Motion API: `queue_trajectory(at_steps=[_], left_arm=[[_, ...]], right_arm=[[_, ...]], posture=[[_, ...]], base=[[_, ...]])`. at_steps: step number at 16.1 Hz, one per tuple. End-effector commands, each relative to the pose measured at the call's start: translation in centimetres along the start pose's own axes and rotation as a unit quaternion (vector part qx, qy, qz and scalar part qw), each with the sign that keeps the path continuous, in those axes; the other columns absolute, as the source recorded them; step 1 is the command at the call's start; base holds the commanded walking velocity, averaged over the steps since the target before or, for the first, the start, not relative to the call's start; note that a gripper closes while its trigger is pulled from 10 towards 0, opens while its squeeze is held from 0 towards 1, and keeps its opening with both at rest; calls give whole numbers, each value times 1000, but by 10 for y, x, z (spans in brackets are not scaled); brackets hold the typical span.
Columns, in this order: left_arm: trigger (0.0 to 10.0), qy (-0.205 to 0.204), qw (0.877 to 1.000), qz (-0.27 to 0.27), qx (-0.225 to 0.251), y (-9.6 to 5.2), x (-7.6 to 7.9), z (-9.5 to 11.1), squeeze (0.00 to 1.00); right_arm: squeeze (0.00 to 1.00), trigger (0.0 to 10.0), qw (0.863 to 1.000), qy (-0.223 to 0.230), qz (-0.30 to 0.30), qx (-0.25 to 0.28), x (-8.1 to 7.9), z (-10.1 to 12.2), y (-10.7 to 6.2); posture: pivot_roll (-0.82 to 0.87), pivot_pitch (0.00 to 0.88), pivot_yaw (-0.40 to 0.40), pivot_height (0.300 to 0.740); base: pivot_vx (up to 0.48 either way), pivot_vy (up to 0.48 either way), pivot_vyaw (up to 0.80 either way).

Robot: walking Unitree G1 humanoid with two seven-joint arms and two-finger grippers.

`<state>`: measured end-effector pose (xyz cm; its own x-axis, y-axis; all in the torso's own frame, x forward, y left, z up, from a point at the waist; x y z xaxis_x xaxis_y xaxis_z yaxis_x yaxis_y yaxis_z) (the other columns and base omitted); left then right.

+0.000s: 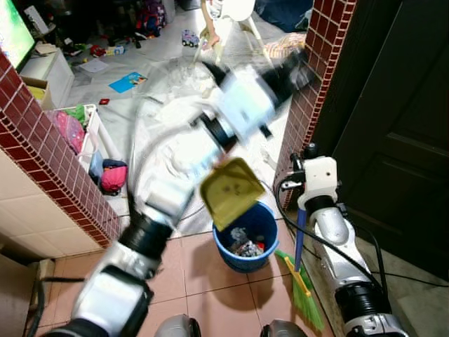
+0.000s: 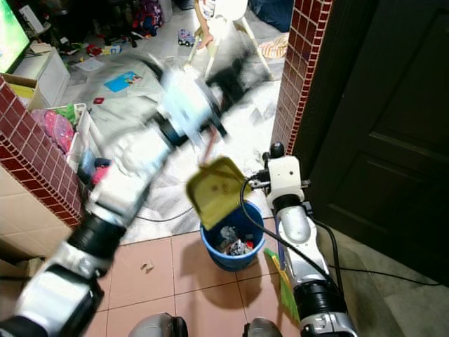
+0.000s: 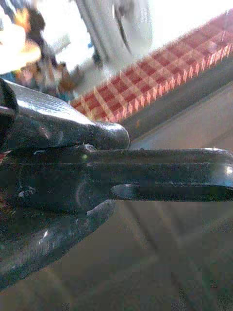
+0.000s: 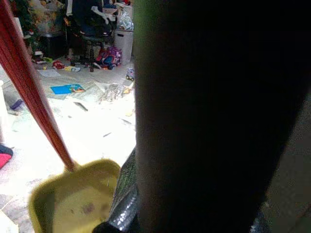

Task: Sweep floor

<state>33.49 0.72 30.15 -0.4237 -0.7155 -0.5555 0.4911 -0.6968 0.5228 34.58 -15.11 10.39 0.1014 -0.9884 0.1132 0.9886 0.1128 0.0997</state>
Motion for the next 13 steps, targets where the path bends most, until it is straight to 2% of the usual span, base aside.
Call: queue_trajectory(at_steps=[1, 3, 4, 5, 6, 7, 8, 9, 10, 11, 12, 13], left_arm=[[10000, 37, 997, 62, 39, 6, -41, 26, 0], [10000, 14, 993, 108, 37, 4, -65, 30, 0], [10000, -12, 989, 142, 36, 0, -80, 30, 0], [10000, -25, 980, 196, 33, -8, -100, 29, 0], [10000, -18, 973, 229, 28, -15, -113, 29, 0], [10000, 3, 959, 283, 6, -28, -134, 24, 0], [10000, 24, 950, 309, -23, -41, -145, 14, 0], [10000, 51, 937, 335, -79, -61, -153, -6, 0], [10000, 56, 926, 353, -118, -77, -155, -23, 0], [10000, 33, 894, 402, -197, -127, -149, -60, 0], [10000, 38, 885, 413, -209, -138, -147, -65, 0], [10000, 51, 873, 439, -207, -157, -147, -64, 0]], right_arm=[[0, 10000, 1000, -6, 9, 13, -4, 7, 5], [0, 10000, 1000, -4, 15, 8, -6, 4, 5], [0, 10000, 1000, -4, 19, 4, -8, 2, 6], [0, 10000, 1000, -5, 24, 0, -12, 1, 7], [0, 10000, 1000, -3, 25, 0, -13, 1, 8], [0, 10000, 1000, -1, 28, -1, -15, 0, 8], [0, 10000, 1000, 2, 30, -3, -17, -2, 8], [0, 10000, 999, 4, 35, -9, -19, -5, 6], [0, 10000, 999, 8, 36, -13, -20, -7, 5], [0, 10000, 999, 18, 39, -25, -22, -13, 0], [0, 10000, 999, 19, 41, -26, -23, -15, -2], [0, 10000, 998, 20, 46, -32, -25, -17, -4]], posture=[[-67, 0, 46, 740], [-51, 0, 37, 740], [-46, 0, 34, 740], [-46, 0, 34, 740], [-36, 0, 30, 740], [-31, 0, 28, 740], [-27, 0, 28, 740], [-25, 0, 22, 740], [-22, 0, 20, 740], [-28, 0, 26, 740], [-29, 0, 27, 740], [-37, 0, 36, 740]], base=[[0, 0, 0], [0, 0, 0], [0, 0, 0], [0, 0, 0], [0, 0, 0], [0, 0, 0], [0, 0, 0], [0, 0, 0], [0, 0, 0], [0, 0, 0], [0, 0, 0], [0, 0, 0]])
Point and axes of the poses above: a point about 5 cm out from each wrist's last joint towards the gripper, its own y axis pointing out of the wrist towards the gripper, its own z axis along the axis of the wrist's last joint, x = y × z, the point moved 4 cm from there along y, pointing out of the wrist towards the gripper, and after that the axes turned 6 degrees about y, right-handed, at the moved point
